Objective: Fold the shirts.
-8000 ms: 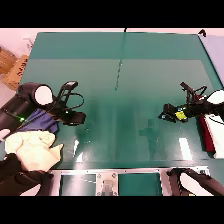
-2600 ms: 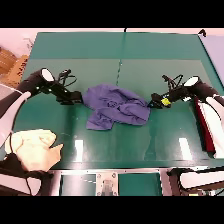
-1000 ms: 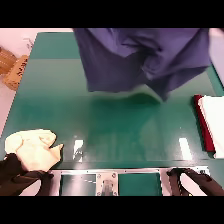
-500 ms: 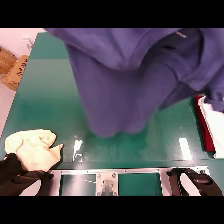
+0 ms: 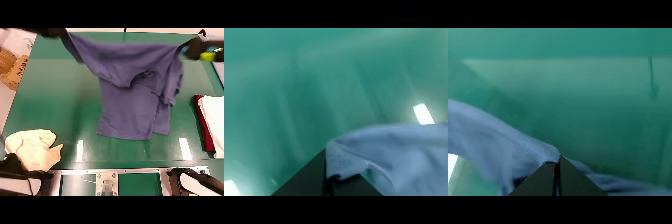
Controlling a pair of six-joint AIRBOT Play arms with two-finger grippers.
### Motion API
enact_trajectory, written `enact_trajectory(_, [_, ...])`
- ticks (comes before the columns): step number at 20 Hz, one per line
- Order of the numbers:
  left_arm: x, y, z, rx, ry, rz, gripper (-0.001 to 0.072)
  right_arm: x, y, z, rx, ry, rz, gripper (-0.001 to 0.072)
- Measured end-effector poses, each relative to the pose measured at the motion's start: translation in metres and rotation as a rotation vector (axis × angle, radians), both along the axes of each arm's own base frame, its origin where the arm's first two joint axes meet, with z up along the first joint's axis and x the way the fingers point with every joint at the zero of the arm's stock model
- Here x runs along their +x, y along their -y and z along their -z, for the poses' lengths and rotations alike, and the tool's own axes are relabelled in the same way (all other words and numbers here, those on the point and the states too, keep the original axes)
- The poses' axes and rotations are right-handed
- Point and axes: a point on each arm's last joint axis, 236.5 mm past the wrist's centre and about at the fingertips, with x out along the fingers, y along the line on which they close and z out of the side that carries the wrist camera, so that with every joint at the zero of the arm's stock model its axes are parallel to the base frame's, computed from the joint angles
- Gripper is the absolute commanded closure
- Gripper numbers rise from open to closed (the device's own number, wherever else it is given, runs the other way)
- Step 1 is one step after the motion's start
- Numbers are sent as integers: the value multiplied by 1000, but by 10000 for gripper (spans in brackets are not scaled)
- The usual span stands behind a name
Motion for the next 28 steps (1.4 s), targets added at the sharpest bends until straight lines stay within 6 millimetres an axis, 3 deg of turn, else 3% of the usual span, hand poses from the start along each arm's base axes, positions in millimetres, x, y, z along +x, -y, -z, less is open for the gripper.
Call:
enact_trajectory(2, [7,6,60,-6,-133,10,687,21,-6,63,15,-130,-9,699])
enact_trajectory(3, [6,7,97,-1,-217,12,687,30,-11,107,23,-217,-16,698])
enact_trajectory(4, [4,8,116,-4,-258,13,687,33,-13,132,28,-265,-18,665])
enact_trajectory(6, [-1,8,150,1,-335,12,687,35,-15,170,31,-343,-22,442])
enact_trajectory(9, [-5,6,172,12,-381,8,687,38,-1,183,48,-388,-2,402])
enact_trajectory(12, [-10,1,183,39,-409,8,687,28,31,160,77,-416,28,402])
enact_trajectory(15, [-13,-6,190,77,-424,6,687,-8,60,141,117,-477,76,402])
enact_trajectory(17, [-14,-11,195,101,-433,4,687,-45,63,144,149,-546,105,378])
enact_trajectory(18, [-14,-12,195,108,-432,3,687,-69,57,150,169,-593,112,332])
enact_trajectory(21, [-16,-16,197,128,-438,4,687,-139,33,184,225,-739,150,217])
enact_trajectory(23, [-17,-19,198,141,-441,6,687,-176,15,213,259,-815,180,212])
enact_trajectory(26, [-17,-22,199,157,-440,4,687,-208,-9,250,303,-878,217,213])
enact_trajectory(28, [-17,-23,200,164,-441,6,687,-211,-19,265,310,-872,239,231])
